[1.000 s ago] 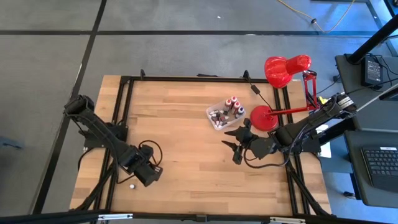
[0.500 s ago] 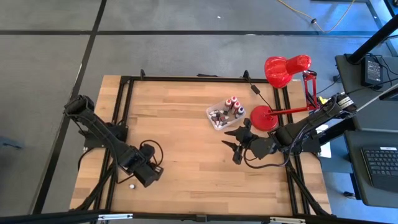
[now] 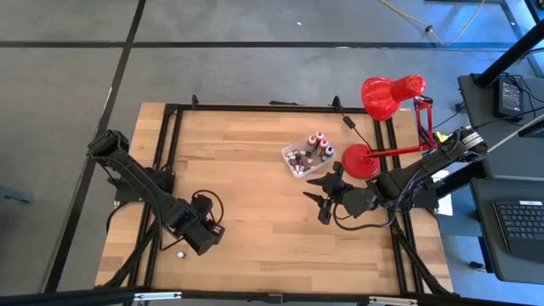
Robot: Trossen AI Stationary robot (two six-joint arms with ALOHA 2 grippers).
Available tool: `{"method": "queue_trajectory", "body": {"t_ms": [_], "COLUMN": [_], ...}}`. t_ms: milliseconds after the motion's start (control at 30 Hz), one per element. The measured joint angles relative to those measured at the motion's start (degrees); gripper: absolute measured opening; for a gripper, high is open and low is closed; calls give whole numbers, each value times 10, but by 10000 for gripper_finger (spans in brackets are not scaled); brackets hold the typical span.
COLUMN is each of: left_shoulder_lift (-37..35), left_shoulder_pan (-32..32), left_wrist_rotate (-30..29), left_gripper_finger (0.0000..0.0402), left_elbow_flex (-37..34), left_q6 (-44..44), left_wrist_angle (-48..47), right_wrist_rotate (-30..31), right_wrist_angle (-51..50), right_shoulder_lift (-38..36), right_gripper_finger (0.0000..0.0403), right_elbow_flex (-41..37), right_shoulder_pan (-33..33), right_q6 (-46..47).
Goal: Pick & Place food coloring
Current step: Put the big purple food coloring bottle in the transparent bin
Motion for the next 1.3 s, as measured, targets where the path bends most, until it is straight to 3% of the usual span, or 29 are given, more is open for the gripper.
{"method": "queue_trajectory", "body": {"t_ms": [300, 567, 733, 1300], "left_shoulder_lift": [-3, -4, -4, 21], "left_shoulder_pan": [0, 3, 5, 2], "left_wrist_rotate": [30, -18, -1, 33], "left_gripper_finger": [165, 168, 169, 170], "left_elbow_flex": [1, 32, 32, 16], "left_q6": [5, 41, 34, 37], "left_wrist_angle": [1, -7, -42, -26], "right_wrist_rotate": [0, 0, 0, 0], "right_wrist_angle": [0, 0, -1, 0], "right_shoulder_lift": [0, 0, 0, 0], "right_gripper_finger": [179, 179, 179, 179], "right_elbow_flex": [0, 0, 0, 0], "right_shoulder_pan": [0, 0, 0, 0], "right_q6": [-13, -15, -14, -13]}}
